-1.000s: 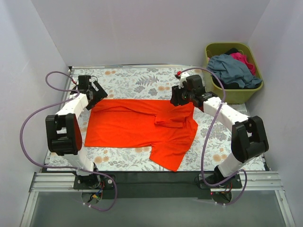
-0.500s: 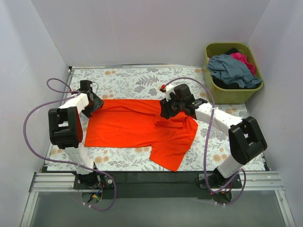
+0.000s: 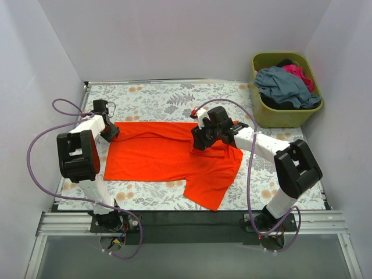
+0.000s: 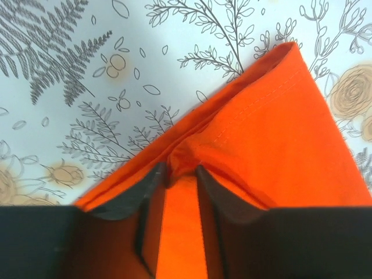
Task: Fold and stack the t-shirts
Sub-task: Fold the tshirt
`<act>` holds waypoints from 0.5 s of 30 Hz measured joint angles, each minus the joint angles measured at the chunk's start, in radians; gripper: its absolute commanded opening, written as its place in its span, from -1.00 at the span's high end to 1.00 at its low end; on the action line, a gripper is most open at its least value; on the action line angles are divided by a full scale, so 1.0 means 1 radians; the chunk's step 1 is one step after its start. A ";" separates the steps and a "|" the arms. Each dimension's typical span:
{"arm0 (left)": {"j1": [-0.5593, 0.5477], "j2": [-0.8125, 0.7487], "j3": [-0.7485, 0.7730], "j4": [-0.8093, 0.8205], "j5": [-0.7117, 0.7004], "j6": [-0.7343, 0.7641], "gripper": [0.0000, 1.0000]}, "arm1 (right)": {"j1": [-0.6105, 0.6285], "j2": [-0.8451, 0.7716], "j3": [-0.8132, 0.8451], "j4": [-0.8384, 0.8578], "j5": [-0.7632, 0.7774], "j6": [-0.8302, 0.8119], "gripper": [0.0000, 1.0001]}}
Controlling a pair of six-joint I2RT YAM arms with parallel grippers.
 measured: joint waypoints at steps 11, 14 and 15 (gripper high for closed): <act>0.002 0.000 -0.010 0.007 0.007 0.047 0.86 | 0.034 0.071 0.106 -0.001 -0.017 -0.060 0.05; 0.002 -0.004 -0.010 0.007 0.000 0.063 0.83 | 0.052 0.106 0.155 0.003 -0.017 -0.085 0.05; 0.002 -0.005 -0.010 0.007 -0.003 0.069 0.82 | 0.058 0.116 0.165 0.003 -0.016 -0.091 0.05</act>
